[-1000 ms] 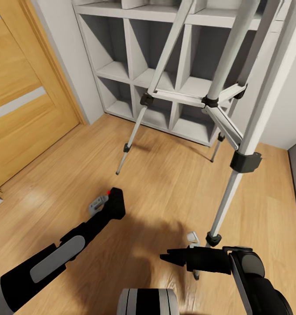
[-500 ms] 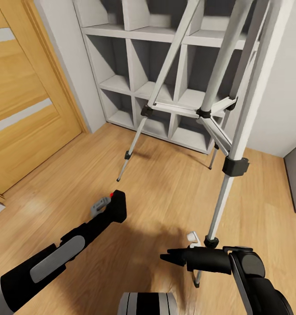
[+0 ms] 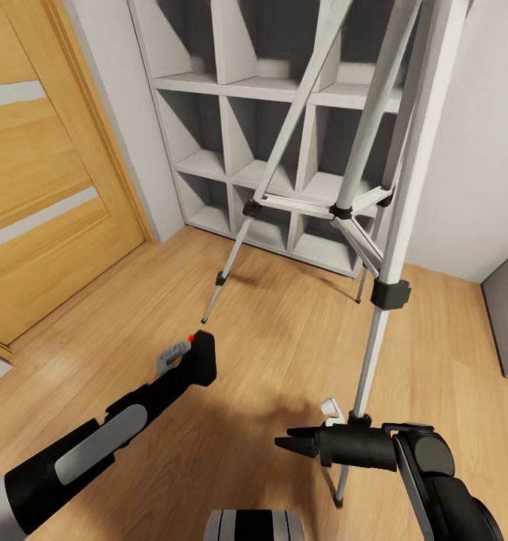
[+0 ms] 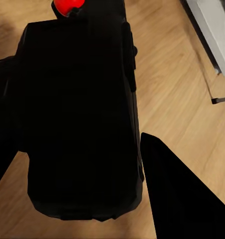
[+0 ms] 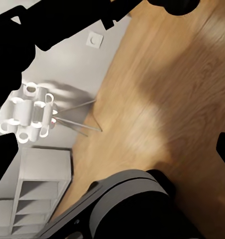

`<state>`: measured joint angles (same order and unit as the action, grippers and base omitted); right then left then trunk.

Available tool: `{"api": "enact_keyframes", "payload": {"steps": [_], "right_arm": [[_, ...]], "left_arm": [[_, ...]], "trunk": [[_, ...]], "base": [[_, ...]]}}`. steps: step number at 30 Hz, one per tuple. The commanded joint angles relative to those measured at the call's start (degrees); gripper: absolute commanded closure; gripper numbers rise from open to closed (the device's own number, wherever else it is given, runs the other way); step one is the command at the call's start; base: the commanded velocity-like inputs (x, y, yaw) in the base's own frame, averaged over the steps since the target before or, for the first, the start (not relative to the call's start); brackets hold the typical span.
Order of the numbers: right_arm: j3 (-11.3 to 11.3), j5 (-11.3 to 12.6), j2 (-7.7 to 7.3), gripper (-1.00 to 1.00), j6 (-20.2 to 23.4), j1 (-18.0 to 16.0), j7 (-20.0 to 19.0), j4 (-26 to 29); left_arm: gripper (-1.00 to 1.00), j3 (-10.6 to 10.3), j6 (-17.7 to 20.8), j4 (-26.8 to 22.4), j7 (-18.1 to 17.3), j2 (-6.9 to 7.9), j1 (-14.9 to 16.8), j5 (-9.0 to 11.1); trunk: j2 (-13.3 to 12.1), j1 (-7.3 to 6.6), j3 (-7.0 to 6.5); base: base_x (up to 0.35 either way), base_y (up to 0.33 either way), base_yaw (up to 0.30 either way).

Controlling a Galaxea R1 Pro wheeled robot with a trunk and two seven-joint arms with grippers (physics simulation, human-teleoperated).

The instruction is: Attach the digital camera to the camera tripod in the bedroom.

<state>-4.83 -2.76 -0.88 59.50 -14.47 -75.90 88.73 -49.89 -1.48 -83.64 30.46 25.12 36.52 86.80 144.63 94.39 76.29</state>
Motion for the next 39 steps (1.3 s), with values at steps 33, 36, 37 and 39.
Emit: {"api": "enact_keyframes", "payload": {"steps": [33, 36, 37, 39], "right_arm": [[0.0, -0.3, 0.12, -1.0, 0.5, -0.1, -0.4, 0.1], [0.0, -0.3, 0.24, -1.0, 0.5, 0.0, -0.4, 0.1], [0.0, -0.3, 0.25, -1.0, 0.5, 0.0, -0.4, 0.1], [0.0, -0.4, 0.26, -1.0, 0.5, -0.1, -0.3, 0.1]], "left_arm": [[1.0, -0.1, 4.5, -0.2, 0.5, -0.07, 0.1, -1.8], [1.0, -0.1, 4.5, -0.1, 0.5, -0.07, 0.1, -1.8], [1.0, -0.1, 4.5, -0.1, 0.5, -0.08, 0.1, -1.8], [1.0, -0.1, 4.5, -0.1, 0.5, -0.09, 0.1, -1.8]], "trunk": [[-0.4, -0.86, -7.27], [-0.5, -0.94, -7.94], [-0.5, -0.96, -8.16], [-0.5, -1.01, -8.6]], "base": [[0.0, 0.0, 0.0], [0.0, 0.0, 0.0], [0.0, 0.0, 0.0], [0.0, 0.0, 0.0]]}}
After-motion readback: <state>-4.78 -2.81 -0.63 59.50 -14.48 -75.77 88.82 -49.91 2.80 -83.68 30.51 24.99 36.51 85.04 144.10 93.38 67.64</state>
